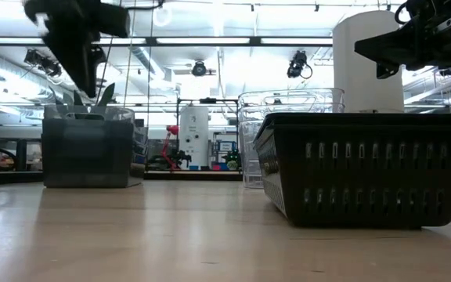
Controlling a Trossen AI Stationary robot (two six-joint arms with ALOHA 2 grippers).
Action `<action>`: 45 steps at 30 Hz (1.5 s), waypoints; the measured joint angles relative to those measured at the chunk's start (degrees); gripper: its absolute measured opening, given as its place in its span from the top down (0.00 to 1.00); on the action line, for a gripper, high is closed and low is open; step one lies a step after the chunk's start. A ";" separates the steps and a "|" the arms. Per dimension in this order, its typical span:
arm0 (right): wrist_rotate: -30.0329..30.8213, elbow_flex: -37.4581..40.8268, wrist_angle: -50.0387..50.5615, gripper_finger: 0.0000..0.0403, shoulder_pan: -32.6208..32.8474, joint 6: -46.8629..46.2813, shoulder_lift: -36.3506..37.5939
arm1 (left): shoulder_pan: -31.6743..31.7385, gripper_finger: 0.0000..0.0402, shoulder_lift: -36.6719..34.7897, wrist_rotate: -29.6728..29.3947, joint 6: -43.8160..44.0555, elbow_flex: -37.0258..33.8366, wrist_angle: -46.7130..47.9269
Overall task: Stack baskets by color
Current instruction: Stack the left black bin on the right black bin
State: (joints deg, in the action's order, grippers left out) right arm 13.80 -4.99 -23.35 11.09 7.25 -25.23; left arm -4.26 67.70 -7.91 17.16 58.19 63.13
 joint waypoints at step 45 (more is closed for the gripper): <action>0.00 0.00 -0.13 0.96 0.01 0.01 0.01 | -37.77 0.40 17.35 5.23 40.20 -9.11 -14.92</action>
State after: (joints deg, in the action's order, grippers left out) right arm 13.80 -4.99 -23.49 11.11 7.27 -25.22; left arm -42.03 85.06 -2.68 57.36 49.08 48.21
